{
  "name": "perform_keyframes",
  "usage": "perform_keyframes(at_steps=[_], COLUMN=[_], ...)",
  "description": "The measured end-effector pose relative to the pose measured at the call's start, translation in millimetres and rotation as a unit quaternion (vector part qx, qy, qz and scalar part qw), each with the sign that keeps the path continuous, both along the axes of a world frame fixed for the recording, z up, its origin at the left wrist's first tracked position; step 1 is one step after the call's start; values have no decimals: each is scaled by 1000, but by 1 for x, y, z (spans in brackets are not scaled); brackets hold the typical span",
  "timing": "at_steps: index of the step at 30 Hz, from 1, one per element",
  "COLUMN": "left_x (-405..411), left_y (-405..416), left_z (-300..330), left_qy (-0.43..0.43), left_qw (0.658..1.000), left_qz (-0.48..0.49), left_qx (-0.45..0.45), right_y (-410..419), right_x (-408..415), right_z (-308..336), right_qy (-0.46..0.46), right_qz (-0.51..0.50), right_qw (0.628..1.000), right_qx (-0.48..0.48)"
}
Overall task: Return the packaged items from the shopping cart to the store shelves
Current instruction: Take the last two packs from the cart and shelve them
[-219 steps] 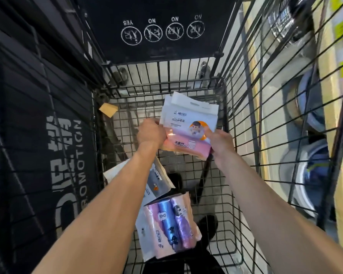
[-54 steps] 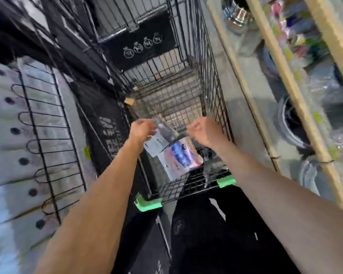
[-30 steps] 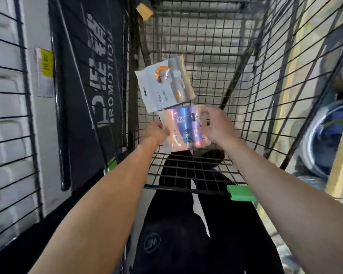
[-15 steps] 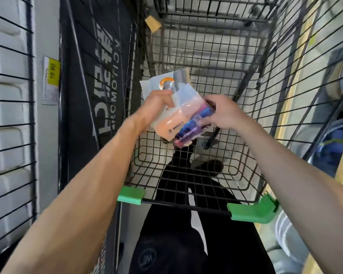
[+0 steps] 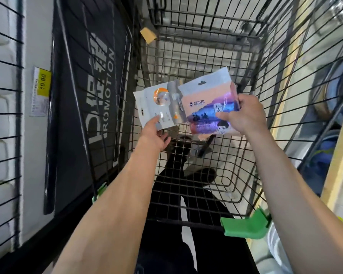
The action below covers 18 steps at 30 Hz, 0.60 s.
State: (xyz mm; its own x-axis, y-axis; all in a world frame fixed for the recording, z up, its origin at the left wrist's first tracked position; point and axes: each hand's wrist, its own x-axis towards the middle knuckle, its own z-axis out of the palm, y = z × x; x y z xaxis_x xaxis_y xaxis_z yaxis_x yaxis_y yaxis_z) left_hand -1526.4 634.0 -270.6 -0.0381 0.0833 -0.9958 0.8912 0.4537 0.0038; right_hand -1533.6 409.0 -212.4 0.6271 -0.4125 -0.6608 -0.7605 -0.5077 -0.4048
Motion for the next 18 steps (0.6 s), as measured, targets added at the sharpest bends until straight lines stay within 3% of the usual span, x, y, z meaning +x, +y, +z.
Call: perform_keyframes(at_steps=[2, 5, 9, 11, 14, 18], left_x=[7, 13, 12, 7, -9, -4], left_y=[-4, -15, -30, -34, -24, -30], left_z=[-8, -12, -31, -51, -137, -166], left_qy=[34, 53, 15, -10, 8, -55], left_qw=[997, 996, 993, 993, 985, 984], left_qz=[69, 76, 113, 106, 145, 159], left_qx=[-13, 8, 37, 41, 94, 52], right_y=[1, 5, 6, 7, 9, 11], right_x=[-2, -9, -22, -28, -33, -40], right_z=[1, 1, -1, 0, 1, 5], right_qy=[-13, -28, -38, -40, -58, -76], right_qz=[-26, -67, -195, -241, -277, -305], right_qw=[1000, 997, 975, 962, 952, 943], right_qx=[3, 16, 99, 123, 118, 106])
